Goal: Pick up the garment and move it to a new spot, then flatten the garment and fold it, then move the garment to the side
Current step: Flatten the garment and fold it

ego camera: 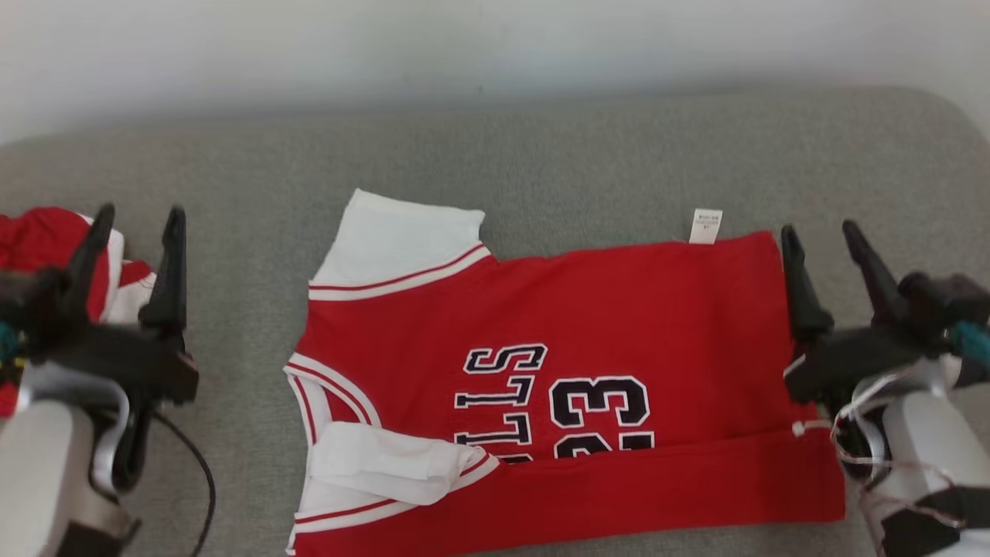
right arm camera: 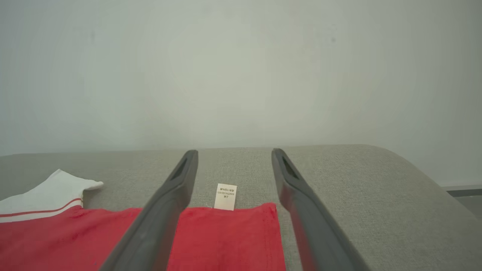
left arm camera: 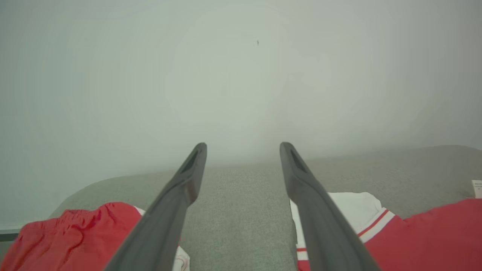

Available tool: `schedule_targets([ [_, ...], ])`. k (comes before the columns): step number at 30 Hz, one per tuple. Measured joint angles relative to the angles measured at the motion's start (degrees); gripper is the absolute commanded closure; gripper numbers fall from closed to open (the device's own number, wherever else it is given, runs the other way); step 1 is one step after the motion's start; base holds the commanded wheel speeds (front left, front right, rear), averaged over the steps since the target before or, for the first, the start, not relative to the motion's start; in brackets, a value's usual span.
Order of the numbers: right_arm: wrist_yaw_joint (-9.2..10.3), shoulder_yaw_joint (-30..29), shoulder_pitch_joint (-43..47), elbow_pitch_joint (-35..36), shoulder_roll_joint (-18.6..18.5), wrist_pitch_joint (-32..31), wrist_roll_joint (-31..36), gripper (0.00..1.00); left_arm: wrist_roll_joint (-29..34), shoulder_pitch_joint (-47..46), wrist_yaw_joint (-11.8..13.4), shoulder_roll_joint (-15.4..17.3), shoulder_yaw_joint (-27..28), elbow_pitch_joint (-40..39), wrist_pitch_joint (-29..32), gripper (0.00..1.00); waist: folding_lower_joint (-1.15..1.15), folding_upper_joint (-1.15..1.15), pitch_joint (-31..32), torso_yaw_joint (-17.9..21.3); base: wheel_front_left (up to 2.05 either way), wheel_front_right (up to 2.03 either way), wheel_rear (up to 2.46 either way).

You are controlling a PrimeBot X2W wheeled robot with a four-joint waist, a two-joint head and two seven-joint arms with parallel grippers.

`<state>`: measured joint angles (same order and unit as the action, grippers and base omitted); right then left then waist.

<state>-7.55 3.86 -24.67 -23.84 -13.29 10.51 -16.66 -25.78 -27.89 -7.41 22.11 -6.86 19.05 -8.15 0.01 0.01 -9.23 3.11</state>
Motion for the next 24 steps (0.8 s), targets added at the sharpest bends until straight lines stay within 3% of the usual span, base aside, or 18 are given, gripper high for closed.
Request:
schedule_targets([
  [8, 0.0, 3.08, -13.15, -9.87, -0.63, -4.55, 0.69, 0.0, -6.46, -15.9, -0.12, 6.54, -11.59, 6.57, 5.09, 0.0, 0.01, 0.01, -8.18, 2.49, 0.0, 0.0, 0.0],
  [24, 0.0, 12.07, -26.52, -19.93, 0.41, -13.11, -2.27, 0.0, -17.66, -31.01, -0.13, 12.9, -28.52, 14.41, 17.35, 0.0, 0.0, 0.01, -15.31, 9.31, 0.0, 0.0, 0.0],
])
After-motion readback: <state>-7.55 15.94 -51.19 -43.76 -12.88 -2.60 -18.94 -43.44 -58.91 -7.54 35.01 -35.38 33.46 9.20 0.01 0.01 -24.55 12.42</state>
